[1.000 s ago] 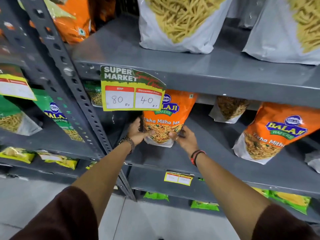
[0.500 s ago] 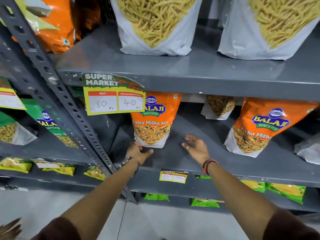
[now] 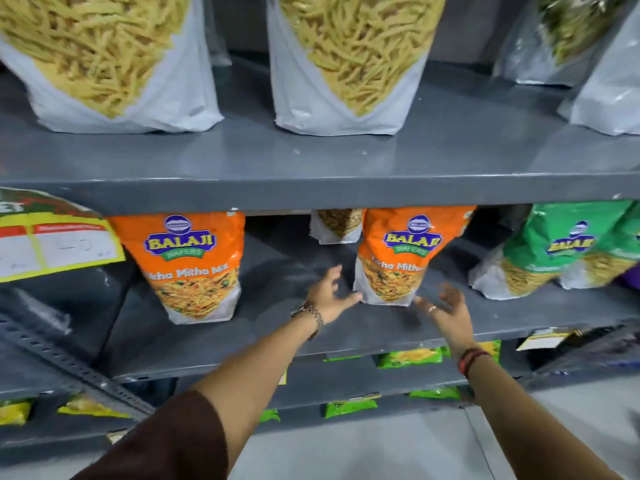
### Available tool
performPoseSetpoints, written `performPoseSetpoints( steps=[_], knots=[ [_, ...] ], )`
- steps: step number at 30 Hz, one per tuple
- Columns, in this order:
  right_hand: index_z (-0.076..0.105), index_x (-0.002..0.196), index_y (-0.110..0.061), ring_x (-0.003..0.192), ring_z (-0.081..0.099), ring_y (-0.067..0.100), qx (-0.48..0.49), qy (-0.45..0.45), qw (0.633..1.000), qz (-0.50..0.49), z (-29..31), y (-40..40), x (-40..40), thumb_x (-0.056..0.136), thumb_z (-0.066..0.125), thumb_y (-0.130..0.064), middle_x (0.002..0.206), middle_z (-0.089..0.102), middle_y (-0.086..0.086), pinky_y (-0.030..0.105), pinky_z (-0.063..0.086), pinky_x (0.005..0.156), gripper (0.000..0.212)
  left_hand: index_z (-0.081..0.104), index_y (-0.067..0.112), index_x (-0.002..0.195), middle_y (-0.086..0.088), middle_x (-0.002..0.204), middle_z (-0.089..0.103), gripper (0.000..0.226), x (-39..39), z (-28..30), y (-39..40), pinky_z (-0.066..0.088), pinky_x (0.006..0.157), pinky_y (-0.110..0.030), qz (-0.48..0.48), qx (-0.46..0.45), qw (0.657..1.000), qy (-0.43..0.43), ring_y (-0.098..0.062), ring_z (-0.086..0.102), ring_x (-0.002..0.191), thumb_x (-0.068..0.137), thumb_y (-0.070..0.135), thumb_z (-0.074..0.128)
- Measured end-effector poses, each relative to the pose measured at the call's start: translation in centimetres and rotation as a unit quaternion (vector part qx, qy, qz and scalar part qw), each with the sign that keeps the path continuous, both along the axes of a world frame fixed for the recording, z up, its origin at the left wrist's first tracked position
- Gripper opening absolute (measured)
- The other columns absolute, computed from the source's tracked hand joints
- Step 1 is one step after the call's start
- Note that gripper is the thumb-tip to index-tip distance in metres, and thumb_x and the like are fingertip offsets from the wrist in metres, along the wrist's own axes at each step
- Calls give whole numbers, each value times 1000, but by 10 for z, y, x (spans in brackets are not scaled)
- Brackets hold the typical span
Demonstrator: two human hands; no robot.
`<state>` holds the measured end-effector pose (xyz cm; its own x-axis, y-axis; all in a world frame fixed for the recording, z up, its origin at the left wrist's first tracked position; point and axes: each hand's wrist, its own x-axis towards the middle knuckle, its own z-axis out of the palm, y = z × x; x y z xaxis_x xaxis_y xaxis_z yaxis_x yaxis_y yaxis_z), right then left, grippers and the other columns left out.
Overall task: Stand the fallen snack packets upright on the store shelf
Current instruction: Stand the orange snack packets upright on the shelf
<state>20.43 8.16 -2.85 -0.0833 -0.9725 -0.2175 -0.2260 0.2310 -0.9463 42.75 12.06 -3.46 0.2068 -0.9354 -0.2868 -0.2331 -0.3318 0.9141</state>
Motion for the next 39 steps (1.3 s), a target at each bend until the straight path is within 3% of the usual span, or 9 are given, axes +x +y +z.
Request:
performPoseSetpoints(
  steps=[3,6,9,11,15,18,23,28,39],
  knots=[
    [27,143,-23,132,41,30,39,-90,994,48,15,-15,0,81,68,-16,145,34,11,45,45,95,75,22,21,145,-4,149,39,105,-18,9,-22,40,109,-44,-3,-22,999,-31,-23,40,134,61,37,81],
    [18,145,-35,129,45,26,57,-111,986,111,20,-24,5,82,67,-26,146,36,6,43,48,91,81,32,20,138,-4,139,52,101,-30,19,-34,45,100,-37,22,-46,997,-55,-24,51,125,54,42,84],
    [24,143,-34,125,50,25,40,-119,982,141,18,-26,12,85,62,-26,144,45,6,35,51,79,70,48,16,121,-7,127,62,78,-34,23,-36,47,89,-30,37,-57,996,-60,-26,59,115,55,38,85],
    [26,142,-33,126,49,26,34,-116,982,144,15,-26,17,85,62,-27,143,46,6,39,50,83,68,50,16,118,-7,125,63,74,-31,21,-31,51,91,-35,52,-67,995,-58,-25,60,112,56,37,84],
    [28,141,-30,122,51,26,28,-106,982,154,14,-22,25,85,62,-24,141,47,8,32,52,73,66,51,17,117,-6,122,65,70,-22,16,-18,55,89,-41,78,-87,991,-57,-25,62,109,58,39,83],
    [28,141,-29,122,51,26,30,-105,980,167,13,-20,32,85,62,-23,142,46,9,29,52,71,66,51,18,117,-6,122,65,71,-16,15,-10,54,90,-44,94,-87,990,-57,-25,62,110,57,41,82],
    [28,141,-31,125,50,28,36,-99,977,186,12,-17,43,85,62,-24,141,48,9,40,51,84,67,50,19,121,-5,124,64,75,-12,15,4,55,90,-43,128,-91,985,-65,-25,62,111,58,45,81],
    [30,140,-30,118,51,22,38,-107,974,195,11,-12,51,85,63,-21,139,49,8,25,50,67,65,49,22,122,-4,125,64,78,-6,11,13,55,90,-46,138,-93,985,-47,-24,62,111,56,48,80],
    [31,139,-30,124,48,22,31,-117,974,189,9,-8,56,82,67,-23,141,47,8,24,51,68,68,47,24,123,-3,126,62,76,7,8,16,53,86,-37,108,-84,988,-77,-23,61,112,58,50,78]
  ],
)
